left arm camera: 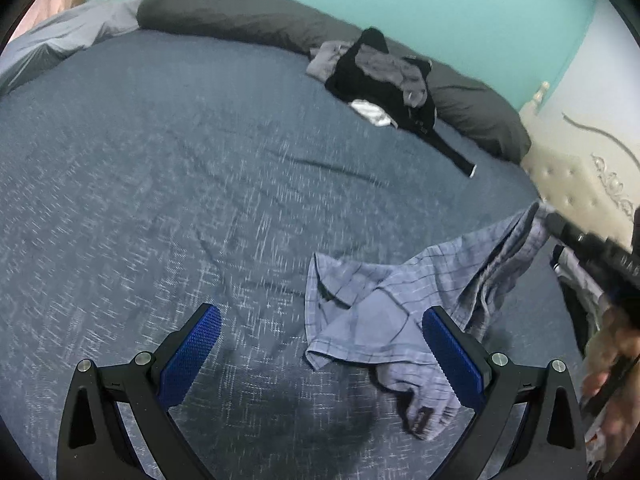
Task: Fold clothes
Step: 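Lift the blue plaid garment with the right tool and lay it on the open bed, then lower the left tool onto the plaid garment and close on its edge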
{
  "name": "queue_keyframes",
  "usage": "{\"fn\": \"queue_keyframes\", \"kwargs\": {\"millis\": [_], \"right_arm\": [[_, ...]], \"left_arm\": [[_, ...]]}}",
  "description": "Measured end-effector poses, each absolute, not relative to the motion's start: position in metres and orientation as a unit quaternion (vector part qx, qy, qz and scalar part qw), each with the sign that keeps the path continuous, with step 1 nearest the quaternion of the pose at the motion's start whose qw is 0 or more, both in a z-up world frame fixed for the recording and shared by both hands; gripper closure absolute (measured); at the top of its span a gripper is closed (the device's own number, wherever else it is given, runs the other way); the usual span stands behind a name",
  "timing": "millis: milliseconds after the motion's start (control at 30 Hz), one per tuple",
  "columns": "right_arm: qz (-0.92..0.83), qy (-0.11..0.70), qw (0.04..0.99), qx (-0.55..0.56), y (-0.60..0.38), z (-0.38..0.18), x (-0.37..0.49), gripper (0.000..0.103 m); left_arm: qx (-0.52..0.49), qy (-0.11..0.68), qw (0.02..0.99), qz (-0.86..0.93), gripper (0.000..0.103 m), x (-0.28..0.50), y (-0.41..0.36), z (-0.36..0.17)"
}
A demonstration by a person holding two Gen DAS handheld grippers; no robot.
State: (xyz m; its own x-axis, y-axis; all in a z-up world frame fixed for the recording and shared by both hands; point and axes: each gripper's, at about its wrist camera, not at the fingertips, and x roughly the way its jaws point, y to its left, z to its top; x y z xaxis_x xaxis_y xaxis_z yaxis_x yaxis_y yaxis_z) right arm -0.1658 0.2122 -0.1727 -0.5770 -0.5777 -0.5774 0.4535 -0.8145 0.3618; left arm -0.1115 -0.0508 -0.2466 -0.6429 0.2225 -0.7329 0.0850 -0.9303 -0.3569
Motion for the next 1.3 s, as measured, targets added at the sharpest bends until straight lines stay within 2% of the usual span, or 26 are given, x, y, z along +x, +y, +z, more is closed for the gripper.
{"fn": "queue_keyframes", "kwargs": {"millis": [233,700,967,1300], "right_arm": [[-0.878,-0.166,0.245,0.376,0.25,-0.235,-0.177,0.1],[-0.844,-0.259,0.193,0.429,0.298,-0.292,-0.17,0.096],[-0.842,-0.299,0.13,0.43,0.332,-0.301,-0.175,0.094],[-0.844,-0.326,0.109,0.411,0.349,-0.299,-0.174,0.093]], "left_arm": [[-0.441,-0.165,0.063,0.88,0.0,-0.127,-0.026,-0.269],[-0.458,-0.138,0.104,0.872,0.0,-0.139,0.011,-0.287],[-0.458,-0.125,0.137,0.869,0.0,-0.14,0.029,-0.283],[-0.452,-0.102,0.18,0.868,0.001,-0.147,0.059,-0.276]]}}
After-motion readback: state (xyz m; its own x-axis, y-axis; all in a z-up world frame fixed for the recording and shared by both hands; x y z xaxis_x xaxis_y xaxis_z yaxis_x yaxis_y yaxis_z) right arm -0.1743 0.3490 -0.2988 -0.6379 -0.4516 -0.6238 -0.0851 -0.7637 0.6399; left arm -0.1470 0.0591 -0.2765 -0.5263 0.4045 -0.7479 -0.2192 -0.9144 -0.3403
